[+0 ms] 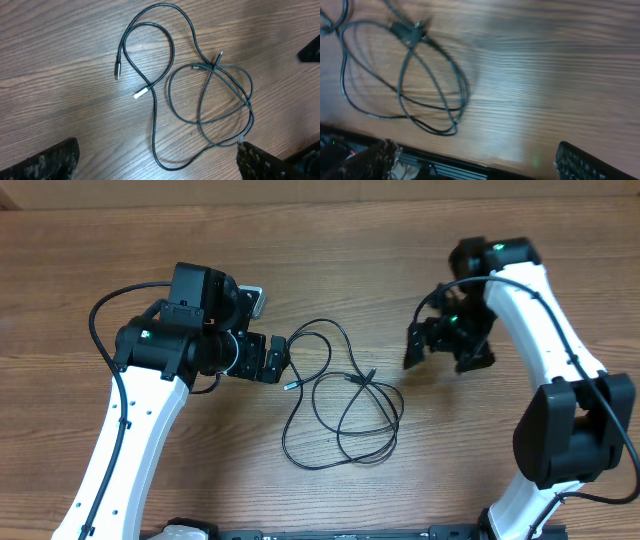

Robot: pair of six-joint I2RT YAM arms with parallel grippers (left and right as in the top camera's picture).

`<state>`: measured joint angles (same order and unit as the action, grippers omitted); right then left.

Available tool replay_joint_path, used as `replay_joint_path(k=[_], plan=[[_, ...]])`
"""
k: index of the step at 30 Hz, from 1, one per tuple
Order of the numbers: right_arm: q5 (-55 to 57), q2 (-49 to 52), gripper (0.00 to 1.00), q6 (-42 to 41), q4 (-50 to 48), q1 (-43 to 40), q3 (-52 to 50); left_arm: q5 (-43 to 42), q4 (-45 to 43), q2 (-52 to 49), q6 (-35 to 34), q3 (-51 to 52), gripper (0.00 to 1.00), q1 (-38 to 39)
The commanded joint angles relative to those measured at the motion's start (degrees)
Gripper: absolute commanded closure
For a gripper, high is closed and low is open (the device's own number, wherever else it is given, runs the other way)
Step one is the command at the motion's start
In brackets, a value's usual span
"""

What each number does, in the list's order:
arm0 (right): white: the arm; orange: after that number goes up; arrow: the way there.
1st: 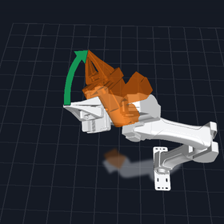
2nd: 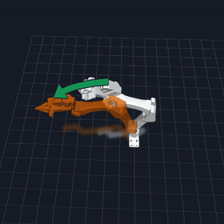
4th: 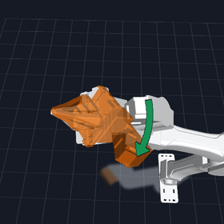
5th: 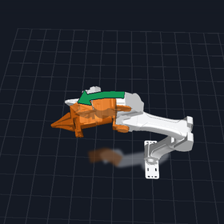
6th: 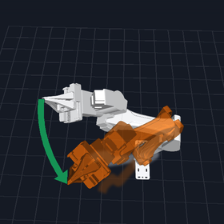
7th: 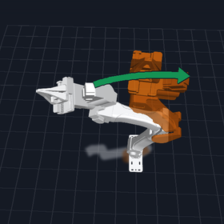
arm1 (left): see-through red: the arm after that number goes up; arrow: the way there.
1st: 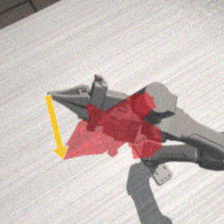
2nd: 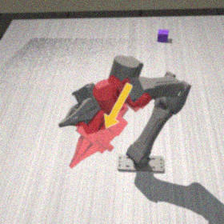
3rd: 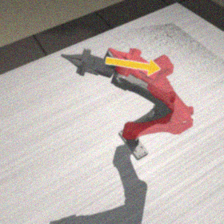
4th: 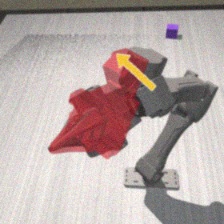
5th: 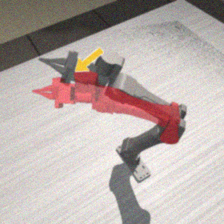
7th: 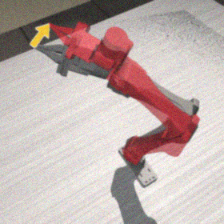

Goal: Untangle cables
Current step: 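Return the right gripper and grasp another cable near the left gripper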

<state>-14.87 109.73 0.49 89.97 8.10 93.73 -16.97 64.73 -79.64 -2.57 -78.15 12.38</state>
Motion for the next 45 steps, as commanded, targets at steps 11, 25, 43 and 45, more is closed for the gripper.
replay_joint_path(k=[11, 25, 43, 45], plan=[[-11.85, -1.62, 0.16, 6.01, -11.17, 4.87, -15.69, -0.46, -0.24, 0.24, 1.29, -0.44, 0.00, 0.00], [-12.48, -1.62, 0.29, 6.01, -24.30, 5.66, -25.59, -0.46, -0.26, 0.24, 1.29, -0.44, 0.00, 0.02], [-12.87, -1.64, 0.96, 5.55, -32.13, 5.66, -28.98, -0.46, -0.26, 0.24, 1.29, -0.44, 0.01, 0.00], [-12.90, -1.64, 0.96, 5.55, -30.42, 5.66, -27.32, -0.46, -0.26, 0.24, 1.29, -0.44, 0.00, 0.00]])
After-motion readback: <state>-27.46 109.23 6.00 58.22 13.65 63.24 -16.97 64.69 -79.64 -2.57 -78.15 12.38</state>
